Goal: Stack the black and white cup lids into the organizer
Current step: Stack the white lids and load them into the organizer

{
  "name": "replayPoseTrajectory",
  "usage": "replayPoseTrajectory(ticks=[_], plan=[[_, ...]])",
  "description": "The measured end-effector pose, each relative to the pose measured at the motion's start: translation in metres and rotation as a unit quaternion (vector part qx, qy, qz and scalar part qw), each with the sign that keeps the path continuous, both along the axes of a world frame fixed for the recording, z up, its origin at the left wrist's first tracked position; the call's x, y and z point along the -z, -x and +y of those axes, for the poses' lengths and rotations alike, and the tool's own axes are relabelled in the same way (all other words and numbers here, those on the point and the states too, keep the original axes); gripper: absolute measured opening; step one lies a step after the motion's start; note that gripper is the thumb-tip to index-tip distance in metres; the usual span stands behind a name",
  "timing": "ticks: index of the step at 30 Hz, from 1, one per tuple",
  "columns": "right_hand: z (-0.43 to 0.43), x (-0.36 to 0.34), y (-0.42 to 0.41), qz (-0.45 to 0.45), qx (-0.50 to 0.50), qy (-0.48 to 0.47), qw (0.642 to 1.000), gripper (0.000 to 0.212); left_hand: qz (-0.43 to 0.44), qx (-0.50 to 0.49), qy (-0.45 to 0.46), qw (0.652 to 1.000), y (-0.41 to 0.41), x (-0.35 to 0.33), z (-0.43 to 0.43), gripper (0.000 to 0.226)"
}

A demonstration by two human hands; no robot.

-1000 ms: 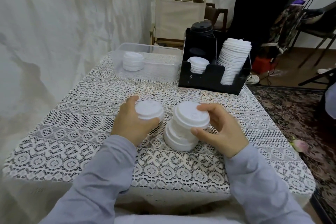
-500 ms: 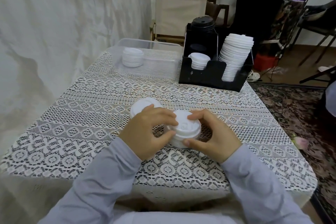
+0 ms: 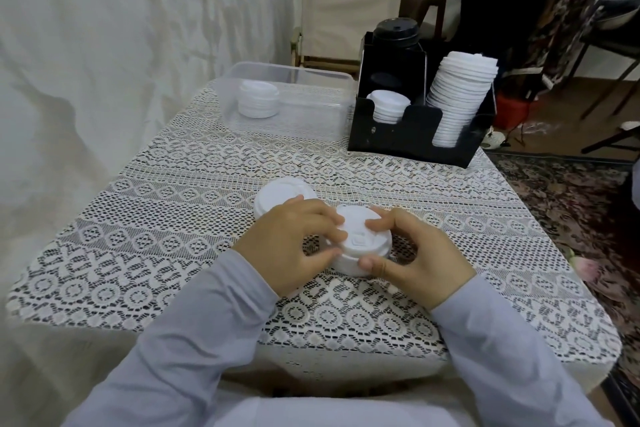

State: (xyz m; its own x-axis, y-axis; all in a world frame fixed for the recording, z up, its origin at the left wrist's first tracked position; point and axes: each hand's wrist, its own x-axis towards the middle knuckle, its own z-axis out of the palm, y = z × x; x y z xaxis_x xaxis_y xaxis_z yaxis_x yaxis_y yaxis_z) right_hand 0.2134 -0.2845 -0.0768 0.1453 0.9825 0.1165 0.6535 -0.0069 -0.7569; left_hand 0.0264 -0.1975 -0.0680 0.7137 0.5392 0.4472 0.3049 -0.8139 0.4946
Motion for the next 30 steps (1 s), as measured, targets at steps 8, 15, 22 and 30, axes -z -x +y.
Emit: replayPoseTrajectory(ticks=[8, 15, 22, 30], plan=[[-0.001, 0.0, 0.0, -0.011, 0.007, -0.006, 1.0, 0.05, -0.15, -0.126, 0.125, 0.973, 0.006, -0.011, -0.002, 0.052], [-0.001, 0.002, -0.001, -0.029, -0.021, -0.009, 0.999, 0.08, 0.151, -0.293, 0.127, 0.936, 0.007, -0.004, 0.026, 0.108], [-0.006, -0.004, 0.0, 0.023, 0.004, -0.079, 0.997, 0.068, -0.08, -0.242, 0.202, 0.946, 0.01, -0.016, 0.02, 0.087], [0.01, -0.029, 0.002, -0.005, -0.084, -0.206, 0.975, 0.044, -0.097, -0.016, 0.251, 0.963, 0.002, -0.037, 0.001, 0.079]])
